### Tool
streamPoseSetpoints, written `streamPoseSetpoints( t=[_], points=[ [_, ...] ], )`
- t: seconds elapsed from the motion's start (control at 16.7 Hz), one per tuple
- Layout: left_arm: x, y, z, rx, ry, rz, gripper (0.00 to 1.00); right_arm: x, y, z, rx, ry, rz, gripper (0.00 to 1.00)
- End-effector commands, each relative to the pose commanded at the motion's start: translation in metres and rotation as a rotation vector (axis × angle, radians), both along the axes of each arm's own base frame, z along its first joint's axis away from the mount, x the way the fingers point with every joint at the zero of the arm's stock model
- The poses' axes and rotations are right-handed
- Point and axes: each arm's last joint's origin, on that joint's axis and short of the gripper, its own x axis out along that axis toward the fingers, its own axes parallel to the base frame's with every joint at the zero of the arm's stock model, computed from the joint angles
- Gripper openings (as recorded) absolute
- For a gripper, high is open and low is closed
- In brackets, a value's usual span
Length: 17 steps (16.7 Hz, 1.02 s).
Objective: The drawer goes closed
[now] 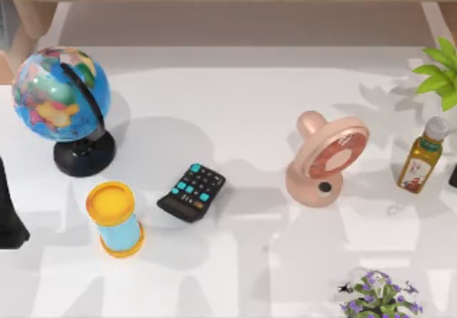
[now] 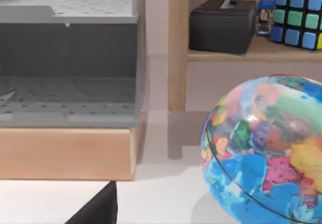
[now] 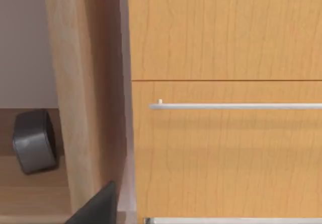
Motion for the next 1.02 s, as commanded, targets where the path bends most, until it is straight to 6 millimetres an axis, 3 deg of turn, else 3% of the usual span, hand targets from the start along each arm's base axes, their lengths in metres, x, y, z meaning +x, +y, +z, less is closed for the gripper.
streamPoseSetpoints(
  t=[0.24,0.66,1.02],
  points=[
    [0.000,0.000,0.000,0.000,0.000,0.000,1.00,0.015,-0.025,0.001,-0.003,-0.004,0.003,1.00],
    [0.000,0.000,0.000,0.000,0.000,0.000,1.00,0.015,-0.026,-0.002,-0.038,-0.009,0.003,1.00],
    [0.000,0.000,0.000,0.000,0.000,0.000,1.00,0.012,-0.046,-0.038,-0.356,-0.026,-0.032,1.00]
  ],
)
